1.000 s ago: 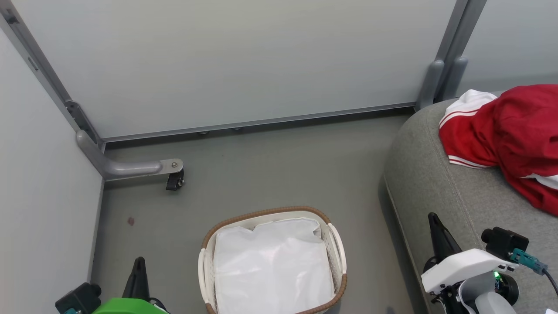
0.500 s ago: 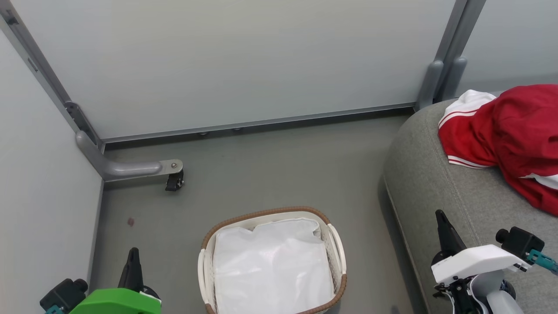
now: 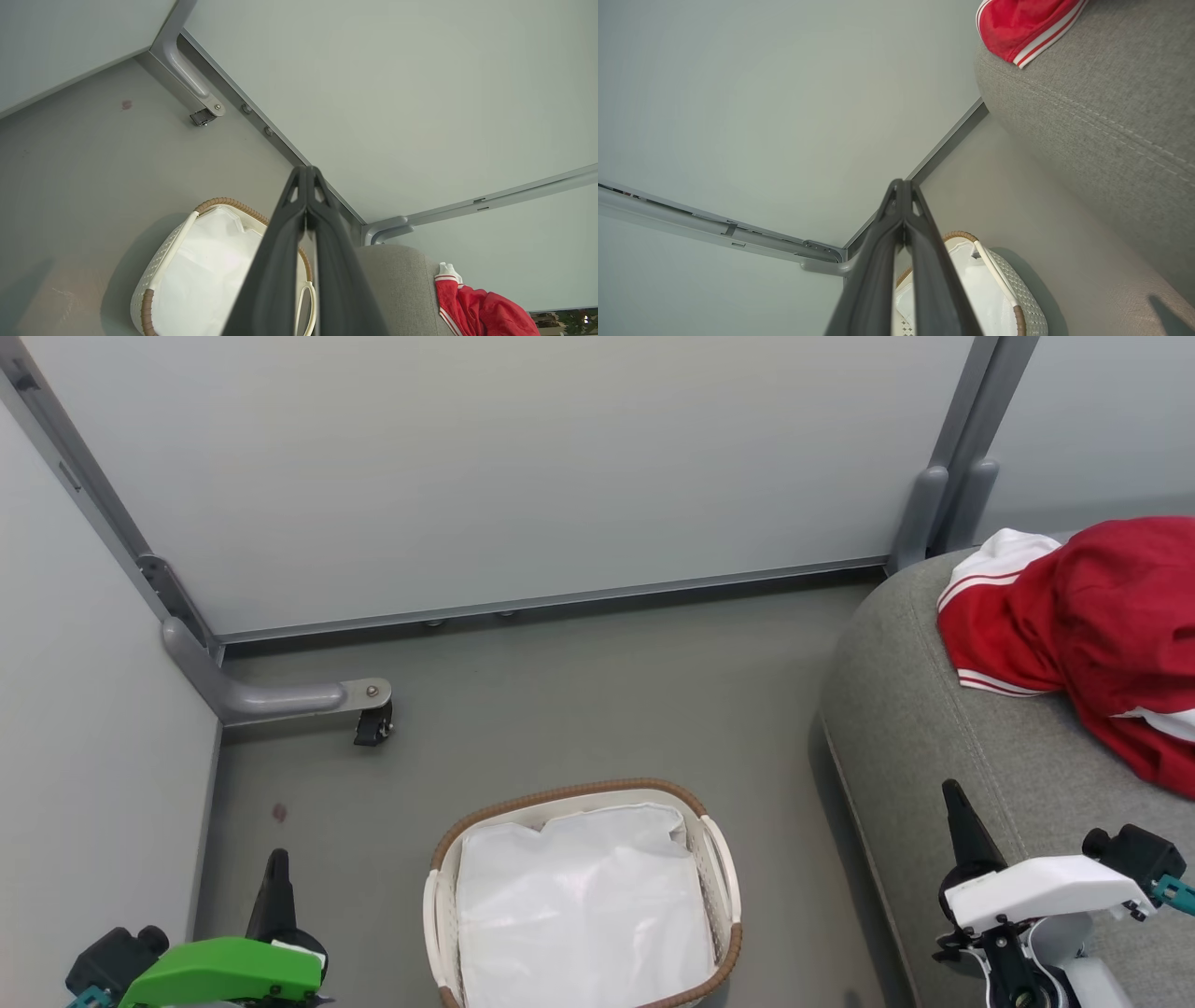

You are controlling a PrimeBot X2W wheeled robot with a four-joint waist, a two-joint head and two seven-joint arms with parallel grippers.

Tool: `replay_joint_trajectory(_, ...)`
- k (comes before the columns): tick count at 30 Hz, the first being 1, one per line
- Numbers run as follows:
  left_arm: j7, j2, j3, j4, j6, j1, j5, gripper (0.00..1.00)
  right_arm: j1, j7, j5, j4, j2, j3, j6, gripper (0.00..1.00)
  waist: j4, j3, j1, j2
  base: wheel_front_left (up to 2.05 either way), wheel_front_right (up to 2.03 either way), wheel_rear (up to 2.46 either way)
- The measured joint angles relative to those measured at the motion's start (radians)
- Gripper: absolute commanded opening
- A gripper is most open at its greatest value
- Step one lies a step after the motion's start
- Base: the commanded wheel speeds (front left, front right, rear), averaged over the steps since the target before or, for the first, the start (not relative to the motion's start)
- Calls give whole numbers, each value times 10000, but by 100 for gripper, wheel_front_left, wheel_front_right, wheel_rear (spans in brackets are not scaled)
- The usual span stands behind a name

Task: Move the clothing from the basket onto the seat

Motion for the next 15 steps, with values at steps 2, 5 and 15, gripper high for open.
replay_joint_trajectory(2, 46, -2, 23, -31, 0, -27, -226, 0, 6, 38, 234, -31, 0, -31, 0, 0, -2, -2, 0, 0, 0, 0, 0)
replay_joint_trajectory(5, 144, -6, 61, -82, 0, -61, -506, 0, 8, 142, 550, -86, -4, -77, 0, 0, -5, -6, 0, 0, 0, 0, 0)
replay_joint_trajectory(15, 430, -13, 213, -297, 0, -175, -1498, 0, 12, 414, 1599, -247, -12, -205, 0, 0, -14, -19, 0, 0, 0, 0, 0)
